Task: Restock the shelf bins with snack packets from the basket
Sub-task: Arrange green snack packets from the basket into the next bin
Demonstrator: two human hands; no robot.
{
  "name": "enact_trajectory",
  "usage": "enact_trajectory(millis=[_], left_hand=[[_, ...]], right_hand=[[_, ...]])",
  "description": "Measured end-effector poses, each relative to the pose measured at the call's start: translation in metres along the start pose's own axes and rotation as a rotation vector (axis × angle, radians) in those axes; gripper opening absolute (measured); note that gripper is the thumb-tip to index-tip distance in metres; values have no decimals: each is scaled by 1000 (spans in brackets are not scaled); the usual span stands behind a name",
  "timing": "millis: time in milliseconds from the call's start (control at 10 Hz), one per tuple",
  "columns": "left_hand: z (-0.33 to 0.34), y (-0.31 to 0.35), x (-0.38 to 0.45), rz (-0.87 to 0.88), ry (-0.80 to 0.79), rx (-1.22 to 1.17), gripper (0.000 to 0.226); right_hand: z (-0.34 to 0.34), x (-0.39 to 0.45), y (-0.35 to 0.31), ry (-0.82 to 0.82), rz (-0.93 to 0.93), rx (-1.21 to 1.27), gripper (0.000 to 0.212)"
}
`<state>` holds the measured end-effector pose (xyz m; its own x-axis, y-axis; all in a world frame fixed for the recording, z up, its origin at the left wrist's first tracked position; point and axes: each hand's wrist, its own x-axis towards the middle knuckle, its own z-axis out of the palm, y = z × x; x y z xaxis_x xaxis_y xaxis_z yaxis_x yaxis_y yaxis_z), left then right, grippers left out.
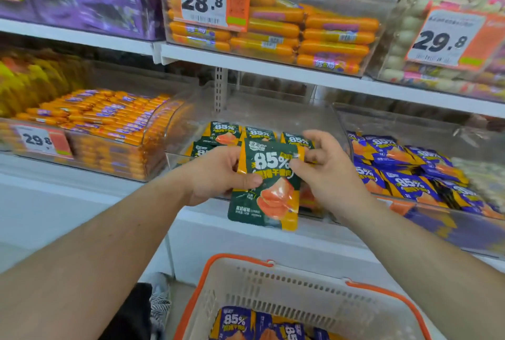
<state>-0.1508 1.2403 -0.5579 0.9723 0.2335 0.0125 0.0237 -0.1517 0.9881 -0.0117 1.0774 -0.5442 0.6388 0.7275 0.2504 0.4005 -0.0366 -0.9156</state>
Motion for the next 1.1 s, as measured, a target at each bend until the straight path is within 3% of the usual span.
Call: enact_trajectory(millis=[100, 200, 300, 400, 500, 700, 800, 900, 1000, 1100], left_hand=[[-2, 8, 6, 100, 210, -91, 25], [-3, 12, 12, 117, 442, -90, 19], [-19, 8, 18, 79, 815, 256, 22], [-28, 5, 14, 21, 891, 492, 36], [-29, -3, 13, -2, 757, 658, 26], [-29, -11, 13, -129, 434, 1120, 35], [-27, -11, 14, -172, 390, 1193, 42], [-24, -12, 13, -153, 391, 1240, 46], [-23, -12, 13, -148, 404, 1251, 48], [-20, -13, 13, -129, 436, 1231, 45]], right_hand=[[10, 14, -11, -35, -15, -38, 47], [23, 39, -20, 16, 24, -49, 26], [30, 75, -20, 111, 169, -16, 27], [37, 101, 0, 106, 301, -67, 22], [45, 109, 18, -40, 369, -303, 8], [53, 103, 17, -199, 425, -527, 19], [54, 98, 13, -230, 412, -669, 34], [61, 91, 0, -317, 466, -836, 30], [63, 88, -4, -216, 526, -846, 30], [64, 84, -8, -357, 448, -1033, 31]])
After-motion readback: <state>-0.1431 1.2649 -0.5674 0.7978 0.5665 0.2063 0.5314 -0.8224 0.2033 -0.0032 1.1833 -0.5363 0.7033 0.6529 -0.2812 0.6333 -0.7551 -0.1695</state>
